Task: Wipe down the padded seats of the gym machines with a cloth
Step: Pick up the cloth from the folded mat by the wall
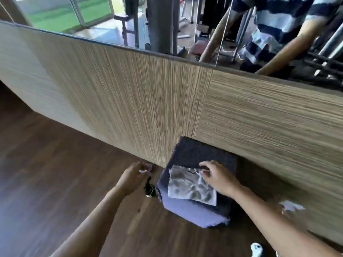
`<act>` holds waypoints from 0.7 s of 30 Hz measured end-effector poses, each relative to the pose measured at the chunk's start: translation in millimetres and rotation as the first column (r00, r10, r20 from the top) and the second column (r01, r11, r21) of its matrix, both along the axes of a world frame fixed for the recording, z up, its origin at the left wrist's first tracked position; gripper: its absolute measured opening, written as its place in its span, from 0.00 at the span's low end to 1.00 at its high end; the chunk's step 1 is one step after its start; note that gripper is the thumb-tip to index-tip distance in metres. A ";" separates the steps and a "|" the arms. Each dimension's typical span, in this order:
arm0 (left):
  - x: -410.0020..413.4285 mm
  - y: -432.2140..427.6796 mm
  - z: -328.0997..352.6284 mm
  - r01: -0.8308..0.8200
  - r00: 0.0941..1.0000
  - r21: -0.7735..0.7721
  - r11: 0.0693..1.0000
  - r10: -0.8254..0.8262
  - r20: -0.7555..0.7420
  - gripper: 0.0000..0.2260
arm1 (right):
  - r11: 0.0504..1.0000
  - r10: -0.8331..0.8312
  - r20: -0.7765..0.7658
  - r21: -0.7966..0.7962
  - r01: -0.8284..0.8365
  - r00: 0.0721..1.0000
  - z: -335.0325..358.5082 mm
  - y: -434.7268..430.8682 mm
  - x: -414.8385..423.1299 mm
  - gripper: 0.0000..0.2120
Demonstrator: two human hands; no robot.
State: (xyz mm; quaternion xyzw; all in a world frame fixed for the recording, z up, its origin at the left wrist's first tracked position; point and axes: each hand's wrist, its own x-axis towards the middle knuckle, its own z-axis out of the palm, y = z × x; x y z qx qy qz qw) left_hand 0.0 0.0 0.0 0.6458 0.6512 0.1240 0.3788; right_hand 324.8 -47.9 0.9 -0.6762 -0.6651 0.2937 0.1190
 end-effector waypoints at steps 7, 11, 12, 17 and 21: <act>47.1 14.7 -102.7 0.252 0.947 0.021 0.968 -0.242 -0.211 0.21 | 0.989 0.080 0.251 -0.141 -0.045 0.965 -104.5 6.4 6.2 0.33; 71.6 18.0 -135.5 0.252 0.931 0.017 0.967 -0.238 -0.276 0.22 | 0.990 0.114 0.462 0.020 -0.139 0.879 -132.8 5.8 12.2 0.31; 74.6 15.4 -139.8 0.216 0.946 0.031 0.976 -0.201 -0.255 0.22 | 0.988 0.094 0.479 0.060 -0.140 0.873 -135.6 5.9 14.8 0.27; 83.3 10.1 -137.9 0.097 0.968 0.154 0.983 -0.057 -0.245 0.24 | 0.994 0.068 0.429 0.049 -0.098 0.901 -116.5 11.6 46.6 0.15; 106.6 25.6 -135.2 0.190 0.943 0.151 0.970 -0.138 -0.302 0.21 | 0.995 -0.035 0.500 0.101 -0.018 0.865 -106.0 11.2 90.7 0.26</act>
